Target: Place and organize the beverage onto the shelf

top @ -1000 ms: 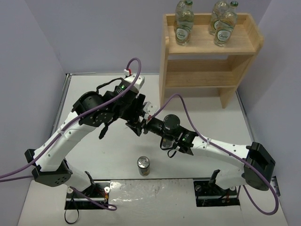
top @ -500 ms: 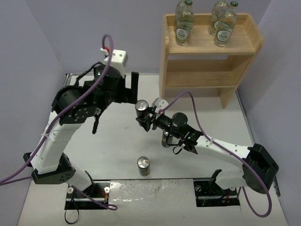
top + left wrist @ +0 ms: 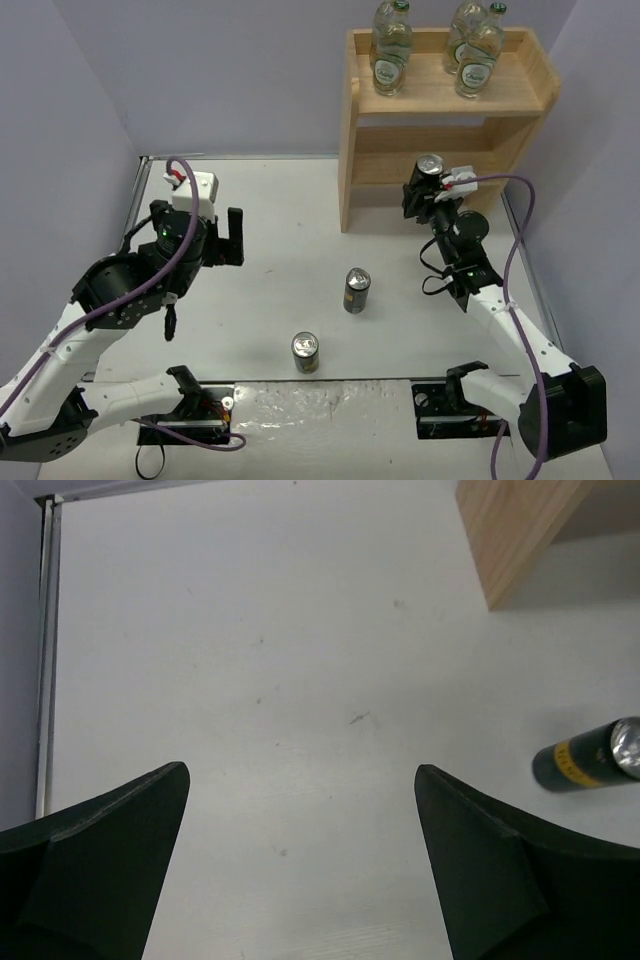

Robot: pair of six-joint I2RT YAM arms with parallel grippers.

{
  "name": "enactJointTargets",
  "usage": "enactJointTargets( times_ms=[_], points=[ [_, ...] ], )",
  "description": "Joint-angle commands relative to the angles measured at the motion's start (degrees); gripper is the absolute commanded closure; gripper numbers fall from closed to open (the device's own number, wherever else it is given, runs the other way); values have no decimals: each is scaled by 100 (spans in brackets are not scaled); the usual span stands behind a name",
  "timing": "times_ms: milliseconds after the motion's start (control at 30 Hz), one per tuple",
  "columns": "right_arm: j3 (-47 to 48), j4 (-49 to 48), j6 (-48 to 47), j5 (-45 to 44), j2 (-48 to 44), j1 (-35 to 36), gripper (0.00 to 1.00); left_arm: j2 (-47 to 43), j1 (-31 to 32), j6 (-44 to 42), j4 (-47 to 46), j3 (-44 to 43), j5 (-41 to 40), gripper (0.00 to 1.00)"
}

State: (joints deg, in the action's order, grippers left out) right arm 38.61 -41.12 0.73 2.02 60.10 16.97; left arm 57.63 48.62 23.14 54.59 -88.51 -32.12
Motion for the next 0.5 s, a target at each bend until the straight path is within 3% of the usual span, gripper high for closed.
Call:
enactJointTargets(
  times_ms=[0,133,467],
  points=[
    [471,-756,67,88,45,-501,100,-383,-19,-370,-589,892,171,6],
    [735,-862,-12,176,336,-914,100,-498,-81,-318,-169,1239,-374,6],
    [1324,-809,-12,711,819,-1662,100,-604,-186,-406,-238,1670,-155,6]
  ],
)
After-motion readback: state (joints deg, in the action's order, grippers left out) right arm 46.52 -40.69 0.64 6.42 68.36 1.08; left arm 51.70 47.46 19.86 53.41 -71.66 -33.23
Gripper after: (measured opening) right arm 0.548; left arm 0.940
